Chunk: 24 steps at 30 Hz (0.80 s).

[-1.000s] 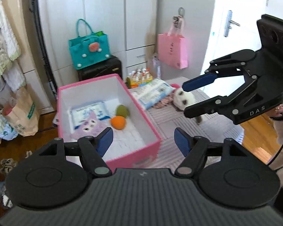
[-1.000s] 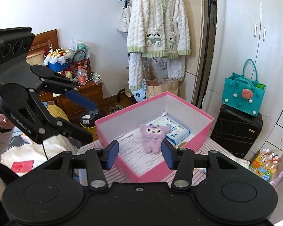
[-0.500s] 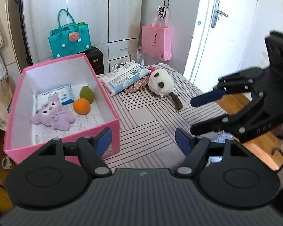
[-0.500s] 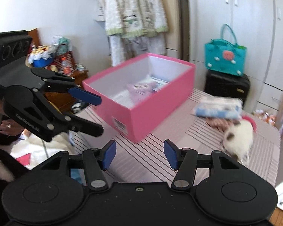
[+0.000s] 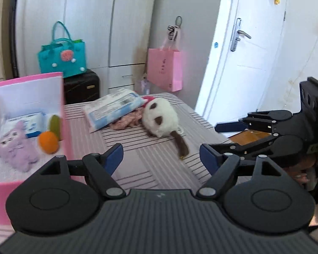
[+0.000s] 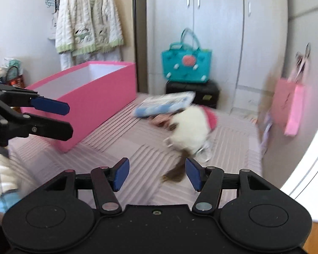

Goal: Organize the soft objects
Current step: 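Move both tools back toward the white-and-brown plush cat, then close the left tool on the plush cat's body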

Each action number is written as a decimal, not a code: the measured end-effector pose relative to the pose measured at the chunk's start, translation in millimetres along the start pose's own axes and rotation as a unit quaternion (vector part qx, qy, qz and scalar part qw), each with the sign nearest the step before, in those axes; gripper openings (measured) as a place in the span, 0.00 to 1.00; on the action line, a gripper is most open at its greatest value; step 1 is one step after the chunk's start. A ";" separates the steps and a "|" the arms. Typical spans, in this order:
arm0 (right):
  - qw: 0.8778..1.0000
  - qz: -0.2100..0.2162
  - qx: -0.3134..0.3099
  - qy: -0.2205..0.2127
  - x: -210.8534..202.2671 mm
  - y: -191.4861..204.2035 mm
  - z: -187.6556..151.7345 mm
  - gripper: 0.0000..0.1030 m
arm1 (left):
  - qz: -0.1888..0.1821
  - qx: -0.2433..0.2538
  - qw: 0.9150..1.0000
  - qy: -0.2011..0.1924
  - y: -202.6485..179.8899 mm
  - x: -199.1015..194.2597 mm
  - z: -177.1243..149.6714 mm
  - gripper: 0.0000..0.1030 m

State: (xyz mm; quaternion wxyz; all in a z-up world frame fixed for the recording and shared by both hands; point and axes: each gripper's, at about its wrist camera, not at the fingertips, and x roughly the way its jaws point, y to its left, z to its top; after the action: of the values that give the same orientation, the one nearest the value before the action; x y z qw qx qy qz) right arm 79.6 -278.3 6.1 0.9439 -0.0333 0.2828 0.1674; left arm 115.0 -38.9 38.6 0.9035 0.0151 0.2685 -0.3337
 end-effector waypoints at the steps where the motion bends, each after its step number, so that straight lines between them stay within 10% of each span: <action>1: 1.000 -0.004 -0.001 -0.021 -1.3 -4.4 -2.2 0.69 | -0.002 -0.001 1.000 -0.003 -2.8 6.1 2.0 0.78; 12: 0.999 -0.030 -0.004 -0.022 50.5 -30.3 -11.2 0.79 | 0.019 0.004 0.998 -0.055 -16.5 60.7 19.3 0.87; 24: 0.999 -0.028 -0.014 -0.008 101.9 -41.3 0.9 0.79 | 0.018 -0.088 0.996 0.000 9.8 127.0 30.6 0.87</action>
State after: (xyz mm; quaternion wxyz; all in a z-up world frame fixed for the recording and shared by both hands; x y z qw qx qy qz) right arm 173.8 -286.8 -50.0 0.9499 -0.0528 0.2717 0.1451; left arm 215.9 -113.1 0.4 0.9070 -0.0594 0.2967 -0.2930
